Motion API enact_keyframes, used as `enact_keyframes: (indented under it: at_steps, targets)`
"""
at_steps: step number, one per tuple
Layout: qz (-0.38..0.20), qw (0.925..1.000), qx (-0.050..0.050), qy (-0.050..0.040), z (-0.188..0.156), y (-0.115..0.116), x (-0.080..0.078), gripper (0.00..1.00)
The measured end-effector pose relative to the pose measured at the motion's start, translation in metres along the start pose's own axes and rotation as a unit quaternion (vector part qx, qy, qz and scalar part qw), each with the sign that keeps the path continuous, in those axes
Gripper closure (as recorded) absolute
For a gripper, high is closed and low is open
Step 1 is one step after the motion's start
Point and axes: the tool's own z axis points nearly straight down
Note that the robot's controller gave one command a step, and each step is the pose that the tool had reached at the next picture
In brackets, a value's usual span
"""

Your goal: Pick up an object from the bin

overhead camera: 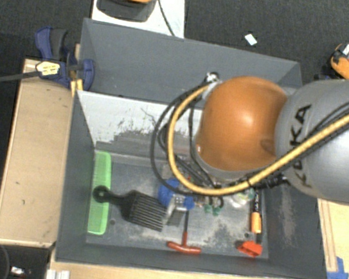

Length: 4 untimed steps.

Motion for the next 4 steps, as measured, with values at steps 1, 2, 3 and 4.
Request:
enact_keyframes:
  at_steps: [1, 2, 3, 4]
  targets:
    - [0.003, 1.0000, -0.001, -0.0042, -0.004, -0.001, -0.002, 0.00]
    - [0.065, 0.9979, -0.002, -0.0056, 0.054, 0.009, -0.020, 0.00]
    - [0.064, 0.9979, -0.001, -0.0052, 0.079, 0.026, -0.001, 0.00]
    - [0.222, 0.9751, -0.002, -0.0049, 0.096, 0.020, -0.013, 0.00]
